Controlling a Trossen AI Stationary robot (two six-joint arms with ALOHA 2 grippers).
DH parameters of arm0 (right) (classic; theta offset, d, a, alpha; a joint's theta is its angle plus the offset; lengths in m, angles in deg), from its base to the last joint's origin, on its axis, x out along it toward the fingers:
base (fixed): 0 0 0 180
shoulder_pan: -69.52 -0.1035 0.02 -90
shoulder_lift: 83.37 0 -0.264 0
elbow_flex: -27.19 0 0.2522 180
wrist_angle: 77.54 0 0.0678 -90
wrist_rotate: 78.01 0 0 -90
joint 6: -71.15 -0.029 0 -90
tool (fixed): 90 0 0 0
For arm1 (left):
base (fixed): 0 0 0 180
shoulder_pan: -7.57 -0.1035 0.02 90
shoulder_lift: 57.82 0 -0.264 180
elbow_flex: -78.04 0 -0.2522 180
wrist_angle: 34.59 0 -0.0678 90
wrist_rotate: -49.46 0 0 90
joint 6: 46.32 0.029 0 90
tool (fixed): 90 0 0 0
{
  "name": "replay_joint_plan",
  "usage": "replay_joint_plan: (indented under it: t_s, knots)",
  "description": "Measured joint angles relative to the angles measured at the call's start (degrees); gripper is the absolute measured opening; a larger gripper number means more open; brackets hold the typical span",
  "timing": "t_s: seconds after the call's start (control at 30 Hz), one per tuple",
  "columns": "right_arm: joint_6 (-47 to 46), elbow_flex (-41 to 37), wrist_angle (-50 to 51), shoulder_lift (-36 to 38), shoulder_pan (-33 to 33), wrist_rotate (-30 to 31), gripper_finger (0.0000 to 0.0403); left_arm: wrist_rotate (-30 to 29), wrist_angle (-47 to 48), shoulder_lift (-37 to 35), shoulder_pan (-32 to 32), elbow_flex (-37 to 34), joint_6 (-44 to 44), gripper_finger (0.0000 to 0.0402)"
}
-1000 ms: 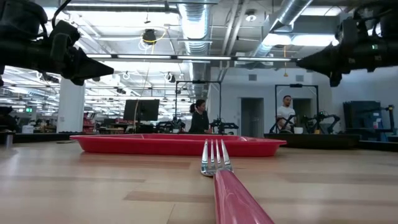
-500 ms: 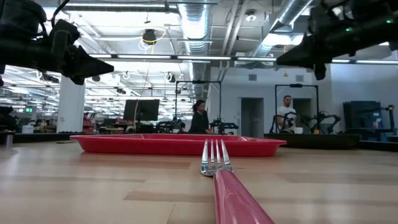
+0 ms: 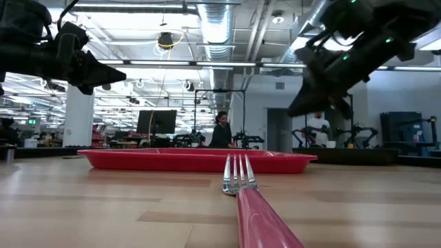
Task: Pick and place plate/cup/fork/spoon on tray
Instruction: Set up the red tray on the table
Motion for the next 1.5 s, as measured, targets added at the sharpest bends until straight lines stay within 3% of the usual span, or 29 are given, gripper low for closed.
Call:
replay_joint_plan:
  t_s: [0.13, 0.3, 0.53, 0.87, 1.13, 1.5]
  knots:
    - [-3.9, 4.1, 5.1, -6.1, 1.2, 2.8, 0.0108, 0.1, -0.3, 0.0, 0.0, 0.0, 0.6, 0.0000]
    - [-8.2, 6.0, 4.6, -13.0, 4.7, 2.7, 0.0148, 0.6, -1.2, 0.0, 0.0, 0.0, -0.1, 0.0000]
    - [-9.3, 8.7, 3.2, -19.3, 6.6, 2.5, 0.0165, 0.1, -1.3, 0.0, 0.0, 0.0, 1.6, 0.0000]
    - [-10.6, 13.1, 2.7, -25.7, 8.1, 0.3, 0.0128, 0.1, -3.7, 0.0, 0.0, 0.1, 4.6, 0.0000]
    - [-10.4, 16.1, 2.8, -29.5, 7.8, 1.3, 0.0117, 0.5, -0.3, 0.0, 0.0, 1.2, 2.9, 0.0000]
    - [-10.6, 16.1, 2.3, -28.3, 8.0, 2.1, 0.0041, 1.0, 0.8, 0.0, 0.0, 1.3, 3.2, 0.0000]
